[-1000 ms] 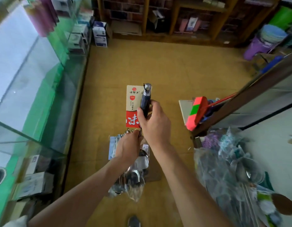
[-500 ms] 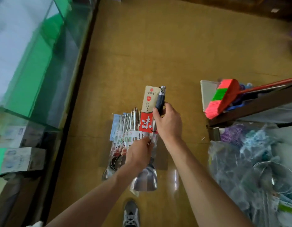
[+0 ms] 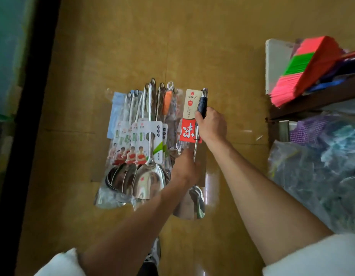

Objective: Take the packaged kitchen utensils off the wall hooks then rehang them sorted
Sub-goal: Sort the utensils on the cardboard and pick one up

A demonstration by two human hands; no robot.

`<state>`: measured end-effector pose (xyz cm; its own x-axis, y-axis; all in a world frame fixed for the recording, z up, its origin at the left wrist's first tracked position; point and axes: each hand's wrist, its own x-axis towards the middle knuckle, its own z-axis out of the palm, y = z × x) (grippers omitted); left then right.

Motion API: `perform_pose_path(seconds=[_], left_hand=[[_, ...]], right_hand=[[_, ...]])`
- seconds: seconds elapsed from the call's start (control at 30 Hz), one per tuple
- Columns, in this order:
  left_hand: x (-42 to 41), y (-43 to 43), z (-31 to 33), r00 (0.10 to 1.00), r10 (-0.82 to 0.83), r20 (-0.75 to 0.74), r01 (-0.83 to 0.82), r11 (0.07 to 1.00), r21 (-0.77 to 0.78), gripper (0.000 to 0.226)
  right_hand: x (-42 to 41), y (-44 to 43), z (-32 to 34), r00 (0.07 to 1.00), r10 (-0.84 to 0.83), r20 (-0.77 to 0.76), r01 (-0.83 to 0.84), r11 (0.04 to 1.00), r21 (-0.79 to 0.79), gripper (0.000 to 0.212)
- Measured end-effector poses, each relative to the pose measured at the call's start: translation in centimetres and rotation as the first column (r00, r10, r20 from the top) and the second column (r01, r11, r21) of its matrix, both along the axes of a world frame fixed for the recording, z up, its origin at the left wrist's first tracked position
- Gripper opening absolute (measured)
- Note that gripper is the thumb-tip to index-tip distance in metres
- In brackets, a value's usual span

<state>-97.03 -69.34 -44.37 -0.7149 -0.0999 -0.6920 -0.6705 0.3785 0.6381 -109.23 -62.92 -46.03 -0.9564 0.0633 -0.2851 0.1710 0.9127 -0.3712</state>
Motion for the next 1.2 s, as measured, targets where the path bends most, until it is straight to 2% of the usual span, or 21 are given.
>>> perform_pose_path(seconds=[0.17,0.27,0.33,0.43,0.57,0.67,0.83,0.9,1.03,1.1,1.2], left_hand=[[1.0,0.0,-3.2,0.999,-0.023,-0.037,0.026,0.997,0.077,0.034],[2.8,-0.4,-4.3,0.993,-0.1,-0.062,0.104,0.991,0.078,0.03],[3.7,-0.8,-4.8,0.993,-0.101,-0.065,0.107,0.989,0.101,0.027],[4.2,-1.6,-3.9,0.992,-0.103,-0.077,0.11,0.99,0.092,0.029],[4.2,-2.0,-2.8,0.994,-0.092,-0.063,0.097,0.991,0.093,0.036],[3.7,-2.2,-1.3,0.993,-0.093,-0.07,0.099,0.992,0.082,0.034],[2.4,-3.1,3.7,0.961,-0.198,-0.192,0.181,0.978,-0.102,0.034],[1.9,-3.8,5.9,0.943,-0.251,-0.218,0.222,0.964,-0.149,0.041],[0.6,-6.1,12.1,0.898,-0.349,-0.266,0.247,0.903,-0.35,0.059],[0.2,-7.3,15.7,0.843,-0.409,-0.349,0.219,0.854,-0.472,0.062],[0.6,-9.0,21.1,0.76,-0.495,-0.421,0.2,0.795,-0.573,0.067]], right_hand=[[-1.1,0.4,-7.4,0.997,-0.031,0.068,0.028,0.998,0.048,0.035],[-1.1,0.4,-10.3,0.987,-0.13,0.095,0.13,0.991,0.007,0.037],[-0.7,0.3,-11.2,0.972,-0.203,0.116,0.208,0.977,-0.038,0.035],[0.4,0.0,-11.2,0.971,-0.217,0.099,0.225,0.971,-0.08,0.033],[1.7,0.2,-9.7,0.952,-0.27,0.143,0.281,0.957,-0.067,0.039],[2.6,0.7,-7.4,0.932,-0.32,0.171,0.331,0.943,-0.038,0.049],[4.2,1.8,-1.3,0.925,-0.344,0.16,0.353,0.935,-0.033,0.048],[4.8,2.3,1.9,0.939,-0.317,0.136,0.324,0.945,-0.036,0.05],[6.2,2.7,9.3,0.991,-0.136,-0.02,0.135,0.99,-0.048,0.061],[7.1,2.7,13.1,0.989,-0.055,-0.138,0.051,0.998,-0.027,0.065],[9.0,2.4,18.9,0.96,-0.003,-0.279,0.004,1.0,0.001,0.072]])
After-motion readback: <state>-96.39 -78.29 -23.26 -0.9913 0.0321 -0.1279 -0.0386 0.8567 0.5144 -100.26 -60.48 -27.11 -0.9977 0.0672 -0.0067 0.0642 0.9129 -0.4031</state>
